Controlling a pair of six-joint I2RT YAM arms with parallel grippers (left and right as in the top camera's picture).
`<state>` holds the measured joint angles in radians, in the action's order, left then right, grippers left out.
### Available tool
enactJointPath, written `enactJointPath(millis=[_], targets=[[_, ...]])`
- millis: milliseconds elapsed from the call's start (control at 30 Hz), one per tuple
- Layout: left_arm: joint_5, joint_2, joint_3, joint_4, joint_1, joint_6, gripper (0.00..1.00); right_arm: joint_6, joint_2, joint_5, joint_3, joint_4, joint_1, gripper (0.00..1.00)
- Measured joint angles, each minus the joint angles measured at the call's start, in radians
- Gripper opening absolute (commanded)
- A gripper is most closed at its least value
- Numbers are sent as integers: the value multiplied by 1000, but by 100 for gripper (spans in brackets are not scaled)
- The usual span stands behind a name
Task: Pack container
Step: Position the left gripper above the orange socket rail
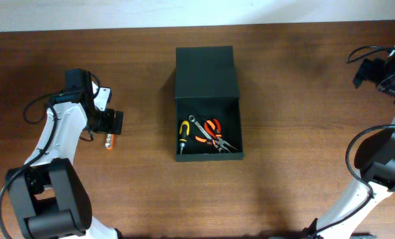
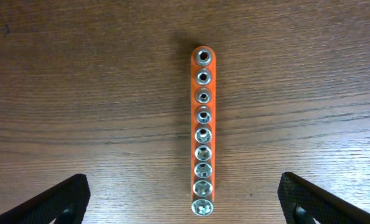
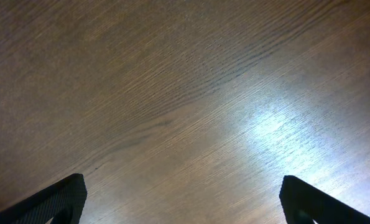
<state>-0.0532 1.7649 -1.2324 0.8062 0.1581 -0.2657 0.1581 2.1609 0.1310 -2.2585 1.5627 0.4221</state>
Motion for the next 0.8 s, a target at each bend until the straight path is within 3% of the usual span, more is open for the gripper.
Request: enactJointPath(millis=[333,800], targets=[[-56,54,-12,2,0,1,99,0,0,0,0,0,0,99],[38,139,-68,30,-1,4,99,0,0,0,0,0,0,99]])
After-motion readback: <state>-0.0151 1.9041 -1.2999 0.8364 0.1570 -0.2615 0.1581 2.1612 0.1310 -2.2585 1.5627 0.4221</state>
